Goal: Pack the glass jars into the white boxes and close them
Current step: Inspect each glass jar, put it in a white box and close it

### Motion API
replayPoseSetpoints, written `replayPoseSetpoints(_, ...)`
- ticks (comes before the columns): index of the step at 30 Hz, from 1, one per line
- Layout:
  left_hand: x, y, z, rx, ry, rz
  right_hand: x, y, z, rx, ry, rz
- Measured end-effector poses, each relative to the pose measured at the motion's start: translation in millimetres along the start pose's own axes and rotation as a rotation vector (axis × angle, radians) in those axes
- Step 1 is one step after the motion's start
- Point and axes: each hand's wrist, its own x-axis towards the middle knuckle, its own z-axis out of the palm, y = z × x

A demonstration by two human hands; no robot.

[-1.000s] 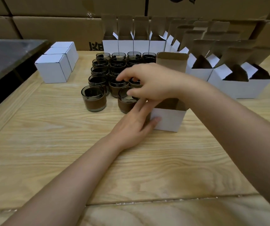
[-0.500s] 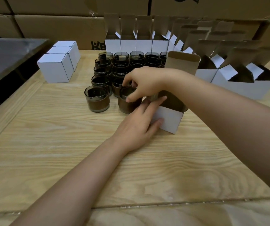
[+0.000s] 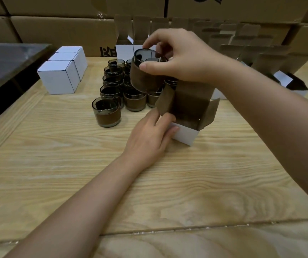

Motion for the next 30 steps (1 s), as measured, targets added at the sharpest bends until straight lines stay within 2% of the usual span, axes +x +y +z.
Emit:
replayPoseSetpoints(5, 1.1, -1.0, 0.0, -0.004, 0.027, -0.089, -13.8, 3.3, -5.6, -0.004, -0.037, -0.019)
replayPoseSetpoints(14, 2.9, -3.3, 1.3, 0.063, 0.065, -0.153, -30.1, 16.6, -5.3, -0.096, 0.095, -0.064)
replayPoseSetpoints(16, 3.7, -3.8, 1.8, 0.058, 0.093, -0.17, -31.5, 19.2, -3.7, -0.111, 0.098, -0.028)
replayPoseSetpoints(23, 3.8, -4.0, 3.3, 0.012, 0.189, -0.219, -32.4, 38.8, 10.4, -0.1, -0.074, 0.186)
replayPoseSetpoints(30, 4.3, -4.6, 1.7, 0.06, 0.243, -0.213, -23.9, 34.3, 32.5, -0.205, -0.244, 0.367)
